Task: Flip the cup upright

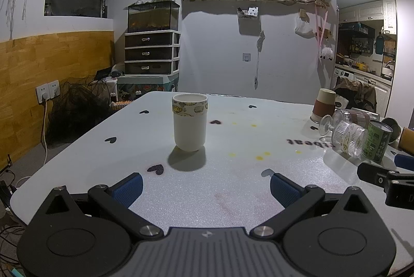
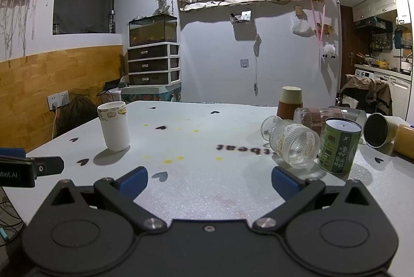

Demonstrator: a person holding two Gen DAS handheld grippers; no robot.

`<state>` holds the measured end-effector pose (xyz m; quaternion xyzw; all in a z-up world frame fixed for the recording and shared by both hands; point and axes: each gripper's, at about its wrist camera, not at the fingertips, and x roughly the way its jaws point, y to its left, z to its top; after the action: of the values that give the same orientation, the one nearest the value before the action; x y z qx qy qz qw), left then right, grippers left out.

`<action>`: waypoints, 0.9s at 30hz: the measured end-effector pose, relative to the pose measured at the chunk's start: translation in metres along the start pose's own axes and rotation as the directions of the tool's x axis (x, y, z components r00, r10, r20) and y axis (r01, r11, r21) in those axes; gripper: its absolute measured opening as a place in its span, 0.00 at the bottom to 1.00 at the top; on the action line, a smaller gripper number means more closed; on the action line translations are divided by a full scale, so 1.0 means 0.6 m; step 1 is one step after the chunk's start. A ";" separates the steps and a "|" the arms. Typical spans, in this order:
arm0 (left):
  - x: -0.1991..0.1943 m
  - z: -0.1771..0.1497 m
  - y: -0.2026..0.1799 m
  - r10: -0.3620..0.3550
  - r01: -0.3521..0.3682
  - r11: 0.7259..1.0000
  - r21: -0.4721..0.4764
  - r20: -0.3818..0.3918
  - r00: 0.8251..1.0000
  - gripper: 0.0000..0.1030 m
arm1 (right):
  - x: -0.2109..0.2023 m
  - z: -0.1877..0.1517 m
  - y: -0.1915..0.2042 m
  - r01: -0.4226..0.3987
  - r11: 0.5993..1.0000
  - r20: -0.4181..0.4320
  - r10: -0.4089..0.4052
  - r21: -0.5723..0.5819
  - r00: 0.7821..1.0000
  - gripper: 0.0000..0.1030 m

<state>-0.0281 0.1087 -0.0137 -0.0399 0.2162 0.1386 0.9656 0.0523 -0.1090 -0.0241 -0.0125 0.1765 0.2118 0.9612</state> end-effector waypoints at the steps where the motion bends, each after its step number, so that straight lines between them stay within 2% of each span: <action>1: -0.001 0.000 -0.001 0.000 0.000 1.000 0.001 0.001 1.000 1.00 | 0.001 0.001 0.000 0.000 1.000 0.000 0.000 0.000 1.000 1.00; 27: -0.003 0.006 0.000 0.000 0.000 1.000 0.006 0.007 1.000 1.00 | -0.007 0.007 -0.007 0.001 1.000 0.006 -0.001 -0.004 1.000 1.00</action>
<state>-0.0283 0.1085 -0.0097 -0.0364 0.2132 0.1380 0.9665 0.0520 -0.1140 -0.0189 -0.0141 0.1734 0.2118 0.9617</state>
